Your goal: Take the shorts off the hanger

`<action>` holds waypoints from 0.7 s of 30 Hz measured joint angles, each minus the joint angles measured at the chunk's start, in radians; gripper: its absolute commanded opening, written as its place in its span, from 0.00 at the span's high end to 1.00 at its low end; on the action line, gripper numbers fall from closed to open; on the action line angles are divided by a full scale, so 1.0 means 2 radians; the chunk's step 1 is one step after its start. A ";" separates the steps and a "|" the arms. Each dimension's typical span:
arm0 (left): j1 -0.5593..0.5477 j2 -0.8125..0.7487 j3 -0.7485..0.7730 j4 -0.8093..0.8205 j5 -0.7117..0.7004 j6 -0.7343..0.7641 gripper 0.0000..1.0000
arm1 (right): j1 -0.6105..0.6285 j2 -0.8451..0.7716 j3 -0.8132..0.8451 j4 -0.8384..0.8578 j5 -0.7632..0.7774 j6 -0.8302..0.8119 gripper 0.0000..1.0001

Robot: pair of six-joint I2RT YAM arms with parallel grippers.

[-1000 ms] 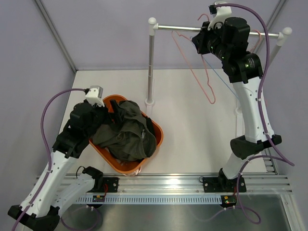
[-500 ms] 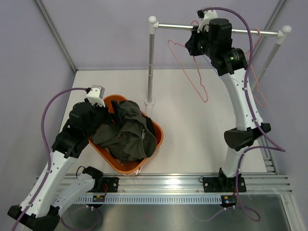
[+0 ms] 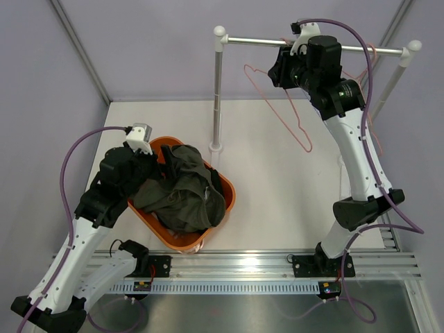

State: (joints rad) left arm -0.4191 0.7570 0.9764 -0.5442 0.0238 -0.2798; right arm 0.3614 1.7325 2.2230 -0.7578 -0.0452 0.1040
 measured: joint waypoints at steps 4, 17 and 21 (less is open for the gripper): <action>0.000 0.000 0.000 0.000 0.005 0.000 0.01 | 0.000 -0.019 -0.009 0.003 0.001 0.002 0.52; 0.000 -0.004 0.000 0.000 0.009 0.024 0.01 | 0.000 -0.163 -0.135 0.044 0.004 0.014 0.01; 0.000 -0.020 -0.006 0.012 0.010 0.029 0.01 | 0.000 -0.246 -0.217 0.071 0.021 0.023 0.01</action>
State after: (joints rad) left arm -0.4191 0.7174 0.9653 -0.5209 0.0429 -0.2218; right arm 0.3618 1.2404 1.7889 -0.6155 -0.0036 0.1509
